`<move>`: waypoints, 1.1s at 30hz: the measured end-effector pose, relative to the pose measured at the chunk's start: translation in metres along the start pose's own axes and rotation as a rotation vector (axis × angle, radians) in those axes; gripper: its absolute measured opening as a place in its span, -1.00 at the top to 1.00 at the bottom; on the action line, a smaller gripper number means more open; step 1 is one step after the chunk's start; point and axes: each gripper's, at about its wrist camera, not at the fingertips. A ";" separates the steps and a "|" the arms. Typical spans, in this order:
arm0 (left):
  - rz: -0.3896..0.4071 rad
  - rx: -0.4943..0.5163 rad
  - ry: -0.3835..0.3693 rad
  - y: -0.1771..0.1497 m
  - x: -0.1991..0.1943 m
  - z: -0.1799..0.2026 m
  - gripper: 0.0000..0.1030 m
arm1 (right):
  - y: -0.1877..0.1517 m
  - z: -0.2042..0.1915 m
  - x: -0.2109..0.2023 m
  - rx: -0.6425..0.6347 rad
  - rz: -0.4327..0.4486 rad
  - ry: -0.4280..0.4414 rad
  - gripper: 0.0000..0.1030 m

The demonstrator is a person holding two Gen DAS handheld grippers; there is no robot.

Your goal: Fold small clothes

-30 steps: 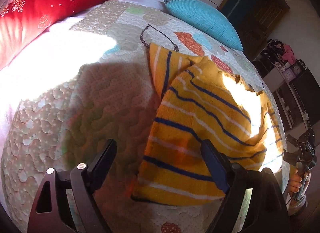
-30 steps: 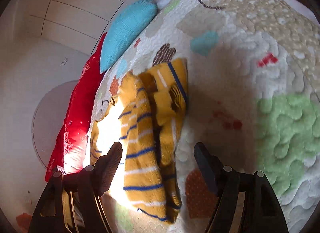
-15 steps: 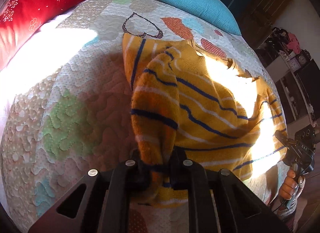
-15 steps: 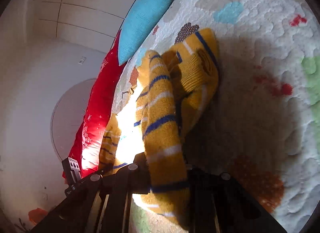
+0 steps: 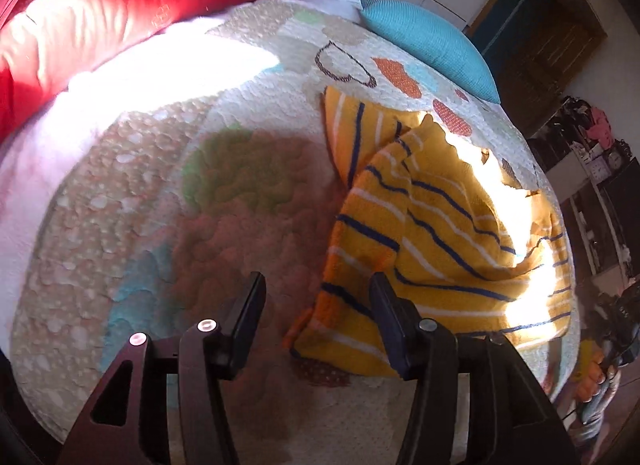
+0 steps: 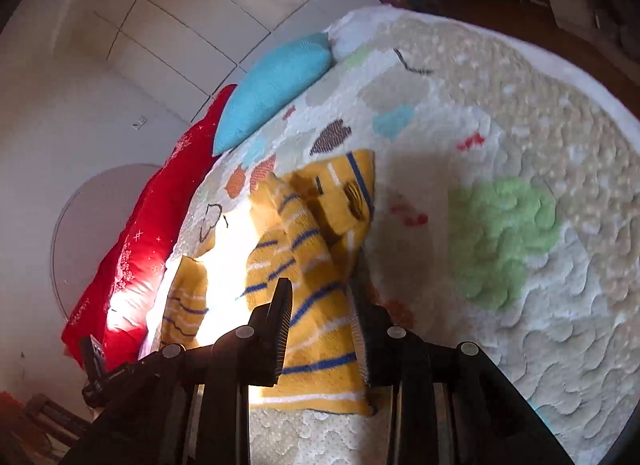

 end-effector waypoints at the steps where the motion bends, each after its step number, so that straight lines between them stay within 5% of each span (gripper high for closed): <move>1: 0.030 0.023 0.024 -0.001 -0.008 0.002 -0.03 | 0.005 -0.013 0.001 -0.029 0.014 0.015 0.38; 4: 0.102 0.056 0.042 -0.007 -0.025 0.008 -0.04 | 0.009 -0.048 0.030 -0.122 -0.010 0.044 0.38; 7: 0.163 0.060 0.039 -0.015 -0.038 0.011 -0.36 | 0.004 -0.071 0.085 -0.192 -0.103 0.049 0.34; 12: 0.201 0.065 0.094 -0.020 -0.055 0.007 -0.46 | -0.004 -0.068 0.179 -0.301 -0.194 -0.150 0.21; 18: 0.236 0.104 0.194 -0.027 -0.070 -0.011 -0.51 | -0.003 -0.107 0.186 -0.422 -0.191 -0.312 0.01; 21: 0.228 0.047 0.177 -0.029 -0.070 -0.029 -0.53 | -0.012 -0.148 0.158 -0.468 -0.144 -0.207 -0.10; 27: 0.212 -0.016 0.146 -0.035 -0.069 -0.044 -0.53 | -0.070 -0.231 0.159 -0.587 -0.251 0.046 -0.03; 29: 0.220 -0.021 0.137 -0.037 -0.073 -0.045 -0.53 | -0.094 -0.255 0.179 -0.689 -0.280 0.049 0.34; 33: 0.222 -0.035 0.114 -0.040 -0.075 -0.048 -0.53 | -0.116 -0.276 0.237 -0.741 -0.322 -0.011 0.36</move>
Point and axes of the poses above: each gripper's, at about its wrist camera, not at the fingertips, and x roughly the way its jaws point, z to its right, y to its top, and after that the axes turned 13 degrees about z, right-handed
